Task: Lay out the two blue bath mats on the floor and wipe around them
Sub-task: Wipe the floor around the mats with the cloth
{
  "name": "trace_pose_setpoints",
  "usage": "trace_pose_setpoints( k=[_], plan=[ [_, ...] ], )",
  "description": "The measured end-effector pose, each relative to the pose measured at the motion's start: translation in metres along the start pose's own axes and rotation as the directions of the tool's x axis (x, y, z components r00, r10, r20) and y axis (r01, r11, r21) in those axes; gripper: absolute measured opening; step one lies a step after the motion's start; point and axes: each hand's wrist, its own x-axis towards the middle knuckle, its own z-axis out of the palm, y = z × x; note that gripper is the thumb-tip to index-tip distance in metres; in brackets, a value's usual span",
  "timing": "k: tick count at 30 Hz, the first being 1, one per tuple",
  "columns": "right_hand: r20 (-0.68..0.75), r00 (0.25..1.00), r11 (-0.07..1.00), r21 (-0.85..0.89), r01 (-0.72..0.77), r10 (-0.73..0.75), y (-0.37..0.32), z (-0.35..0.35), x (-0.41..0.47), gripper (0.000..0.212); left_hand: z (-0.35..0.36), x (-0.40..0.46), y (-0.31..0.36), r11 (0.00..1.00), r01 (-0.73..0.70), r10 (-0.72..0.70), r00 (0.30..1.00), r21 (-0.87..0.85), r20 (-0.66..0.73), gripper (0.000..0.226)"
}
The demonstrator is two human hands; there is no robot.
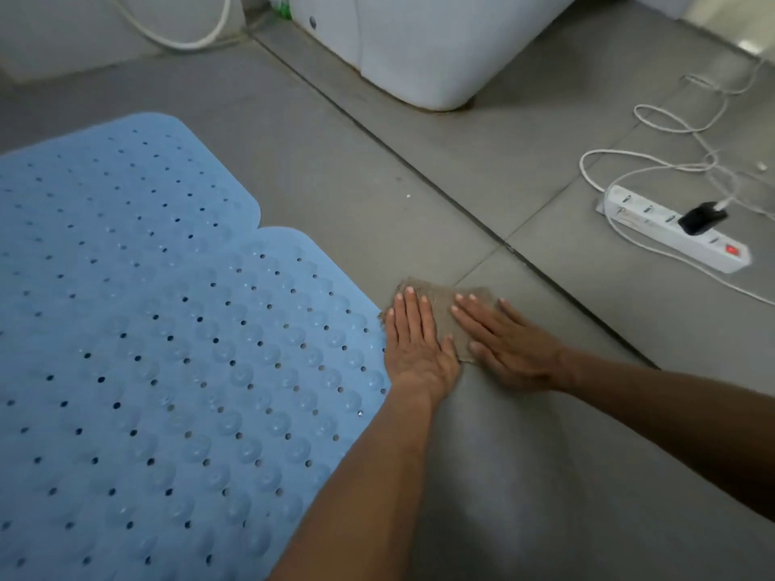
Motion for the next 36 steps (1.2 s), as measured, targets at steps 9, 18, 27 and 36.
trace_pose_setpoints(
  k=[9,18,27,36],
  plan=[
    [0.053,0.899,0.885,0.157,-0.438,0.435,-0.084,0.034,-0.062,0.063,0.008,-0.023,-0.017,0.906,-0.407,0.404,0.913,0.117,0.055,0.067],
    [0.099,0.784,0.761,0.191,-0.62,0.613,-0.152,0.04,-0.08,0.059,0.007,-0.037,-0.039,0.784,-0.595,0.575,0.803,0.178,0.157,0.068],
    [0.163,0.796,0.78,0.162,-0.604,0.583,-0.148,0.033,-0.09,0.06,0.016,-0.052,-0.031,0.813,-0.573,0.571,0.819,0.104,0.053,0.067],
    [0.077,0.879,0.853,0.218,-0.475,0.47,-0.119,0.044,-0.108,0.065,0.022,-0.071,-0.009,0.866,-0.473,0.474,0.88,0.16,0.036,0.065]
  ],
)
